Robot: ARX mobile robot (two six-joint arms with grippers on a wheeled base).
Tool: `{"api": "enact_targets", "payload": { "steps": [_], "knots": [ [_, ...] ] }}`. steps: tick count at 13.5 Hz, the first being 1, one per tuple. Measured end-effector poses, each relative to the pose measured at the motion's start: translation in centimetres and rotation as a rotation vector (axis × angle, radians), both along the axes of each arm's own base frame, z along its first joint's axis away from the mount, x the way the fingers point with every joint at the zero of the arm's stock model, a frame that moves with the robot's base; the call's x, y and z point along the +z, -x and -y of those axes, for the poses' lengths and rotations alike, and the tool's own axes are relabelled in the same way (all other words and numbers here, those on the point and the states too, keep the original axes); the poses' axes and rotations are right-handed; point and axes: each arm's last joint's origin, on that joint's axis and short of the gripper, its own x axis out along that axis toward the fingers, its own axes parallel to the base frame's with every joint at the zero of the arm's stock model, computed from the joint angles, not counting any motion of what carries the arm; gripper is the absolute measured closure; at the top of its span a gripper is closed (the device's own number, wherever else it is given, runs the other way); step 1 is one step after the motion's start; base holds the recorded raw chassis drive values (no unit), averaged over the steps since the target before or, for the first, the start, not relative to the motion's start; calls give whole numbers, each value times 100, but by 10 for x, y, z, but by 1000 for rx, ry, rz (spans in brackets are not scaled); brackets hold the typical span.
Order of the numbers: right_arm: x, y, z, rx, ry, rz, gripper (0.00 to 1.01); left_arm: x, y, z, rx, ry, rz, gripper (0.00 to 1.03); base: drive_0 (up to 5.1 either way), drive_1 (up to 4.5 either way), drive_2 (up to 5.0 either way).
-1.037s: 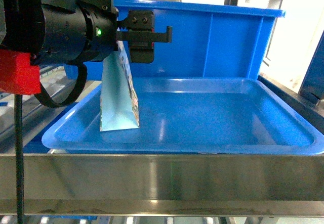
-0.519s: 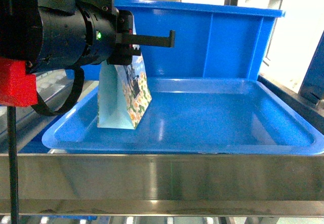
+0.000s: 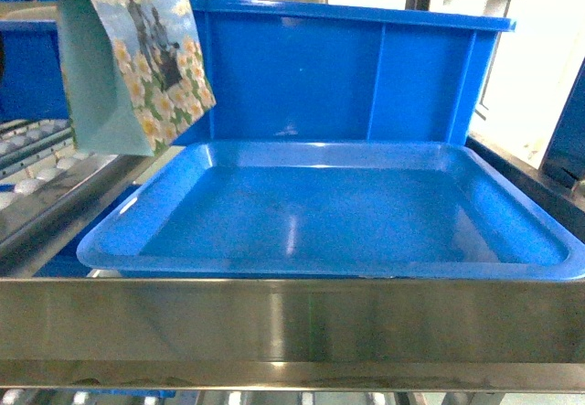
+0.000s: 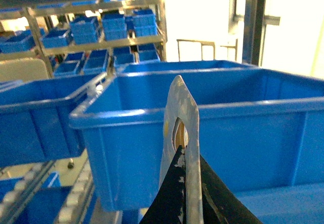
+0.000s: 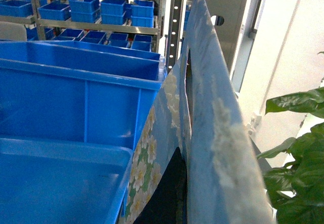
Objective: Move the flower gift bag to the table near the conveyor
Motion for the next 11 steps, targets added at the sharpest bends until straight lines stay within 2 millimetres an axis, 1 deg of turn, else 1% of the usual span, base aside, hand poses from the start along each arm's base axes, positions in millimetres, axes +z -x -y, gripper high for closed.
{"api": "enact_targets", "payload": {
  "steps": [4, 6, 7, 9, 10, 11],
  "knots": [
    [0, 0, 0, 0, 0, 0, 99, 21, 33, -28, 37, -6, 147, 101, 0, 0, 0],
    [0, 0, 0, 0, 0, 0, 99, 21, 60, -54, 106, 2, 151, 101, 0, 0, 0],
    [0, 0, 0, 0, 0, 0, 99, 21, 74, -71, 133, 10, 140, 101, 0, 0, 0],
    [0, 0, 0, 0, 0, 0, 99, 25, 96, -86, 166, 18, 162, 101, 0, 0, 0],
    [0, 0, 0, 0, 0, 0, 99, 29, 109, -93, 178, 24, 182, 101, 0, 0, 0],
    [0, 0, 0, 0, 0, 0, 99, 30, 118, -96, 180, 31, 183, 101, 0, 0, 0]
  ]
}}
